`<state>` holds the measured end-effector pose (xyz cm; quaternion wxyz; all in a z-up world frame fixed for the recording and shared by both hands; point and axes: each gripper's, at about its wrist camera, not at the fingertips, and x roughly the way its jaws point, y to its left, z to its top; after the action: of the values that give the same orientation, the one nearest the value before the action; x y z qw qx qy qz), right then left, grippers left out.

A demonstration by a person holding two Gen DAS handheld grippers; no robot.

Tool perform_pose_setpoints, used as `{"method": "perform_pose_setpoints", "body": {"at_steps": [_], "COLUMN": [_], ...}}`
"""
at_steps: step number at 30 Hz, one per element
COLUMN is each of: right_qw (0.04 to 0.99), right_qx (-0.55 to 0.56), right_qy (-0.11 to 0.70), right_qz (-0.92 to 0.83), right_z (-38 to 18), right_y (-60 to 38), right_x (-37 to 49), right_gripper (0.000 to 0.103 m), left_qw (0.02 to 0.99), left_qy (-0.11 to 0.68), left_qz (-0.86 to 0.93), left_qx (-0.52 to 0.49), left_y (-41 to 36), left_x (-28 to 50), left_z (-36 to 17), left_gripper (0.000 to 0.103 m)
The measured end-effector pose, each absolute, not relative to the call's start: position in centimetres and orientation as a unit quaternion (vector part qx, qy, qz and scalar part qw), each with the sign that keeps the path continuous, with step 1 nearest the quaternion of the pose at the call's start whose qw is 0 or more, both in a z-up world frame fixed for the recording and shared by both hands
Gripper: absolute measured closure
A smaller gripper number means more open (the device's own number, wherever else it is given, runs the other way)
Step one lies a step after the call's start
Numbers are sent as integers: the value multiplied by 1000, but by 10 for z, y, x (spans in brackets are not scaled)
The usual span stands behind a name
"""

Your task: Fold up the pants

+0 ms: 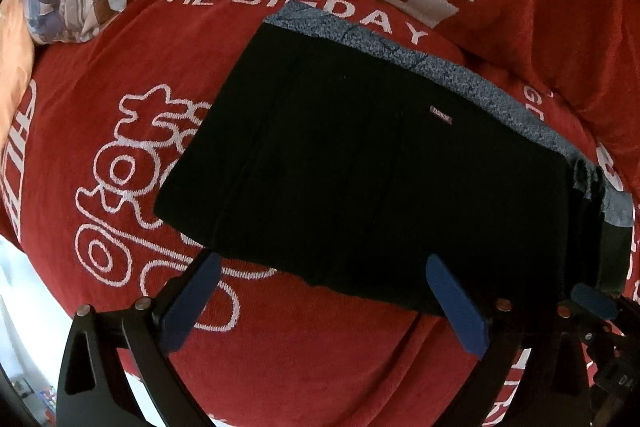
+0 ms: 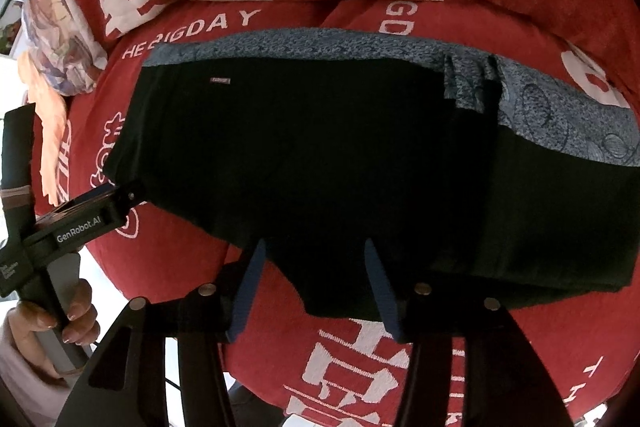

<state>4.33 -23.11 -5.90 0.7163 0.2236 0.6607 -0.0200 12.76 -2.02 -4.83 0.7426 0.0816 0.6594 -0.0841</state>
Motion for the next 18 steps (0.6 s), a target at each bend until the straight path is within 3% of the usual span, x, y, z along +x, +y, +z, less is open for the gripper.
{"method": "perform_pose_setpoints", "body": {"at_steps": [6,18], "right_qw": [722,715], "right_qx": [216,205], "right_qy": [657,667], "right_qz": [-22,-24], "right_z": [-58,-63], "right_y": [-228,-226], "right_x": [43,47], "right_gripper": [23,23], "left_qw": [739,733], "left_qy": [665,676], "left_qz": [-82,-63], "left_qx": [76,52], "left_y": [-18,12], "left_x": [130,143], "left_z": [-50,-56], "left_gripper": [0,0]}}
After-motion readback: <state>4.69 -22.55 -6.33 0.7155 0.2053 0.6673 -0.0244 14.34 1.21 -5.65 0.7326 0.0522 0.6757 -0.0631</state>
